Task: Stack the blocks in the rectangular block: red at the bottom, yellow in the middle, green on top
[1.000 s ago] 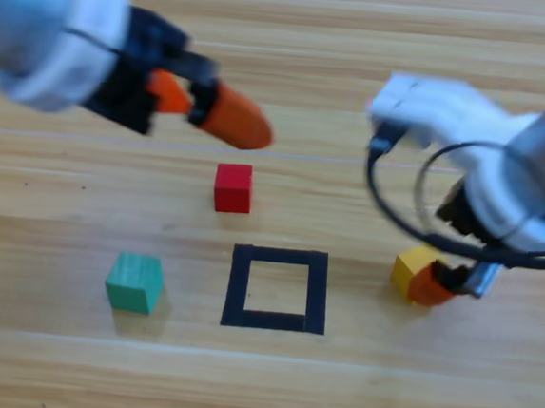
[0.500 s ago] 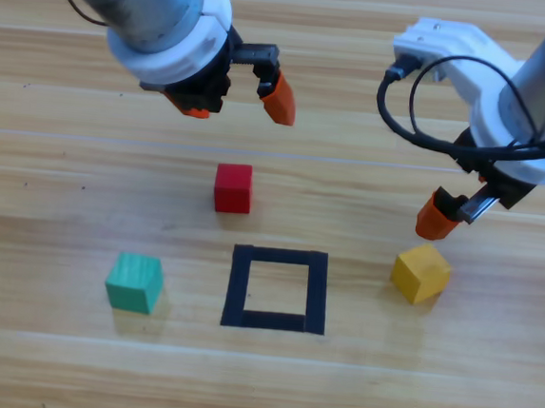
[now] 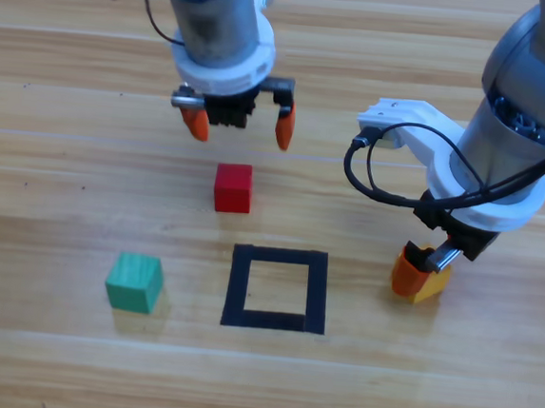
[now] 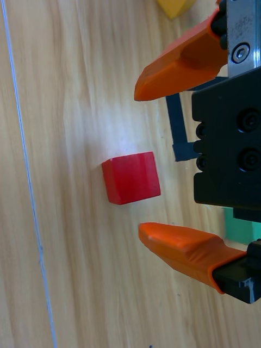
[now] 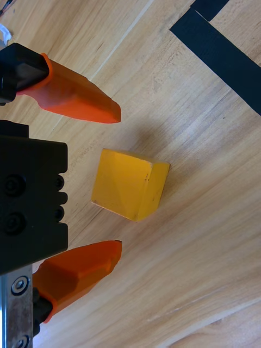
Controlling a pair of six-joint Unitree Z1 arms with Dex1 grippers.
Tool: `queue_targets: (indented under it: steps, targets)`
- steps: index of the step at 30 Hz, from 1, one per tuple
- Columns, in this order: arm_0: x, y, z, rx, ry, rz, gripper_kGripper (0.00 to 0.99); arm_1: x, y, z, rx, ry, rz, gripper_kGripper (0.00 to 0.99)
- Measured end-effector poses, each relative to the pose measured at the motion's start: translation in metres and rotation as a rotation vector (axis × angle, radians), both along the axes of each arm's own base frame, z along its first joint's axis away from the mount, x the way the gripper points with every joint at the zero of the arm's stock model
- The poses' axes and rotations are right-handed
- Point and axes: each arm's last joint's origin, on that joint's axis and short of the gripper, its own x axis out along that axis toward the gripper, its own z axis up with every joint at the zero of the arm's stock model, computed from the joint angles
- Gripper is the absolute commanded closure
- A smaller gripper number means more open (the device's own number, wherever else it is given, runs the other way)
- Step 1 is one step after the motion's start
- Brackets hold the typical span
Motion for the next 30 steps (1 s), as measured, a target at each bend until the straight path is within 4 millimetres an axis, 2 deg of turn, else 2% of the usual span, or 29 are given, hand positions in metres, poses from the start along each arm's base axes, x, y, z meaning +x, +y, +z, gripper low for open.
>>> queue_targets:
  steps: [2,5,8,10,11,12,14,16,21,25,28,30]
  targets:
    - [0.004,-0.003,-0.009,0.012,0.02,0.008,0.03,0.0,0.0,-0.001,-0.001,0.001,0.0,0.083]
    - [0.007,-0.005,-0.02,0.022,0.042,0.03,0.03,0.001,0.001,-0.004,-0.007,0.007,0.001,0.159]
    - [0.008,-0.006,-0.027,0.032,0.06,0.042,0.031,0.003,0.003,-0.017,-0.03,0.029,0.011,0.266]
    - [0.009,-0.006,-0.03,0.035,0.066,0.049,0.031,0.004,0.004,-0.027,-0.048,0.047,0.016,0.429]
    - [0.009,-0.007,-0.032,0.035,0.069,0.058,0.033,0.005,0.005,-0.031,-0.056,0.055,0.018,0.564]
    - [0.01,-0.007,-0.034,0.034,0.072,0.068,0.034,0.005,0.005,-0.031,-0.055,0.053,0.02,0.651]
    - [0.012,-0.008,-0.039,0.039,0.083,0.08,0.048,0.005,0.006,-0.031,-0.054,0.053,0.021,0.746]
    - [0.013,-0.009,-0.048,0.052,0.1,0.085,0.048,0.006,0.006,-0.03,-0.061,0.048,0.02,0.803]
    - [0.016,-0.011,-0.069,0.085,0.132,0.098,0.09,0.002,0.0,-0.028,-0.113,0.069,0.027,0.815]
    - [0.017,-0.011,-0.068,0.084,0.131,0.103,0.263,-0.008,-0.009,-0.015,-0.157,0.114,0.036,0.815]
    - [0.017,-0.011,-0.068,0.085,0.13,0.103,0.58,-0.016,-0.017,0.006,-0.148,0.105,0.037,0.815]
    - [0.017,-0.011,-0.069,0.086,0.129,0.103,0.728,-0.021,-0.022,0.023,-0.117,0.085,0.037,0.814]
